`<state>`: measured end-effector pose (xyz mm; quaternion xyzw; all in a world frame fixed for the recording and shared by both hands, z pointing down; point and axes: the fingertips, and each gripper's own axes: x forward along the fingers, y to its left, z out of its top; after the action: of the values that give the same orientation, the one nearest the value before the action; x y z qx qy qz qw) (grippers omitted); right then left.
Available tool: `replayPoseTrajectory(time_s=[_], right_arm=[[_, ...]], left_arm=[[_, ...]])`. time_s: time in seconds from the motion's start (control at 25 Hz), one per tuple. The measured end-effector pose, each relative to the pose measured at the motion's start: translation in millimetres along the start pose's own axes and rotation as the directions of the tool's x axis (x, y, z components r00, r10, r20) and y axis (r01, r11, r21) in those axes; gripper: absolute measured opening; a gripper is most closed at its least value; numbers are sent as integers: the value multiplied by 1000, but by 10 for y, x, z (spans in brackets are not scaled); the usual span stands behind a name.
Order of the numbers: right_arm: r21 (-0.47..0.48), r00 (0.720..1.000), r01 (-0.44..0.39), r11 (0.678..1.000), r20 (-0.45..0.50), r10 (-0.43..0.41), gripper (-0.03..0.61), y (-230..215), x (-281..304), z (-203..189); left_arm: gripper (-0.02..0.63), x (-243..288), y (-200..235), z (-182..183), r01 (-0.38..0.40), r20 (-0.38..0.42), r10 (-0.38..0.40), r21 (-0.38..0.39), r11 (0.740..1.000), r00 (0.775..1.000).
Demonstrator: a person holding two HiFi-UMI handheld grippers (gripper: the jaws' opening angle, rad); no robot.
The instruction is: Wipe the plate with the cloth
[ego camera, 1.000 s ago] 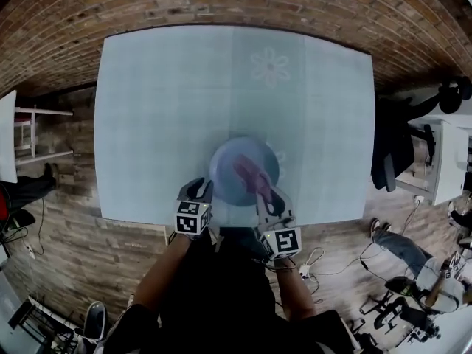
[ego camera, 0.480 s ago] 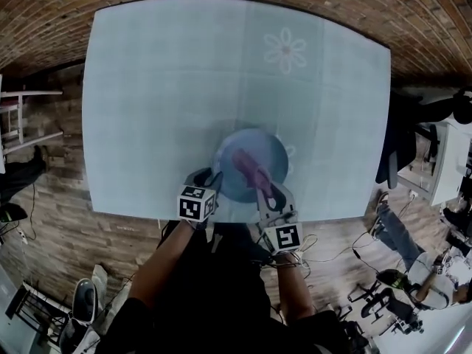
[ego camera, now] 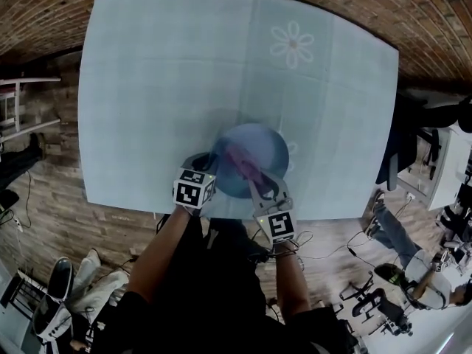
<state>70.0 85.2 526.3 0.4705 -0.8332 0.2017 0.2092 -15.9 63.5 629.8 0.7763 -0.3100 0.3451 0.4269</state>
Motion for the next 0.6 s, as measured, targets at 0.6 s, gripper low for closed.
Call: replayPoseTrajectory(time_s=[0.6], right_arm=[[-139, 980, -91, 986, -190, 64, 78, 17, 645, -326]], left_arm=[[55, 130, 37, 33, 63, -4, -63, -67, 996, 998]])
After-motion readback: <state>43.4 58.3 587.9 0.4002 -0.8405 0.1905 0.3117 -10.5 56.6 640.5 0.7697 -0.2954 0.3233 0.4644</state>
